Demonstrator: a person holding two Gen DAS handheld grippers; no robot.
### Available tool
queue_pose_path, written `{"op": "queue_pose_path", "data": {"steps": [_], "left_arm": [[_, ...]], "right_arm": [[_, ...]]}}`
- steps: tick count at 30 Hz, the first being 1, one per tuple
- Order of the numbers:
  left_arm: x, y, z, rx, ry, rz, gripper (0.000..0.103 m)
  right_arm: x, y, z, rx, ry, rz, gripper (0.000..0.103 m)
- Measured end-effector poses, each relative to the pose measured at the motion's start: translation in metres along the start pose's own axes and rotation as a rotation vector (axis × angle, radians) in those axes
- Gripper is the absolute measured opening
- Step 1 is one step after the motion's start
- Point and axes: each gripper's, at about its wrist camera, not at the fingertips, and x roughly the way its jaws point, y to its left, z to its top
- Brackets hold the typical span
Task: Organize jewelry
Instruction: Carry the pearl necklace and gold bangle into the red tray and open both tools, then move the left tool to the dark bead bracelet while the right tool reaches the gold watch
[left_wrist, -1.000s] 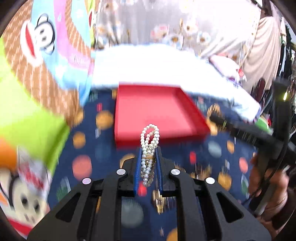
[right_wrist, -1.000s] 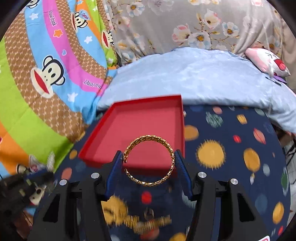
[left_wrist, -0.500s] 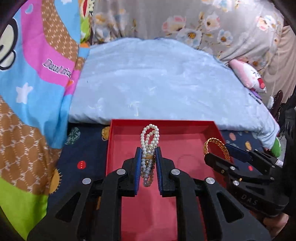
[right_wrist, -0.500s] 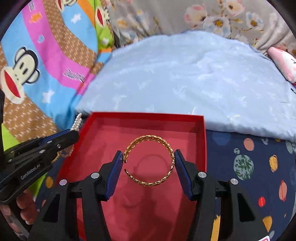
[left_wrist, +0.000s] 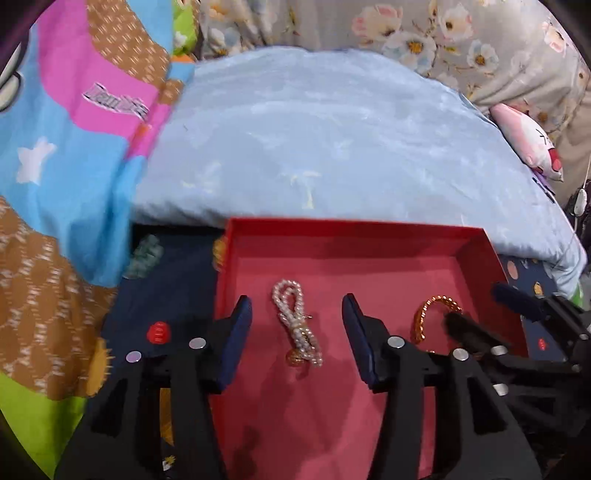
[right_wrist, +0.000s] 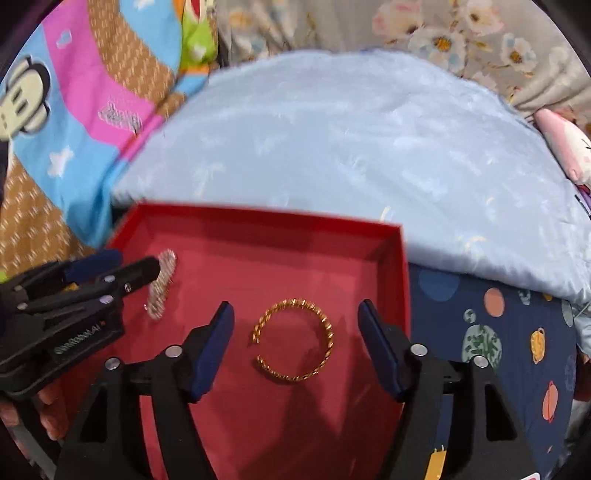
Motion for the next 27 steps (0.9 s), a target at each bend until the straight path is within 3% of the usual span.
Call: {"op": "queue_pose_path", "data": {"steps": [5,12,21,27], "left_arm": [[-0.063,-0.001,-0.018,0.040,-0.144,0.020,0.062],[-0.135,0.002,-0.083,0.027,-0.173,0.003,0.064],[-0.175,0.006,-0.196,-0.010,-0.066,-0.033,0.069],[-0.170,-0.003,-0.247,-0.016,0.026,-0.053,0.068]], "right_arm": [[-0.062,-0.010,-0.022,0.058,-0.135,0.035,0.071],[-0.144,-0.002,-0.099,0.063,-0.212,0.054,0.075],[-0.202,0.017,-0.228,0.075,-0.119,0.152,0.075],[-0.212,0.029,-0.297,0.104,-0.026,0.187,0.075]]}}
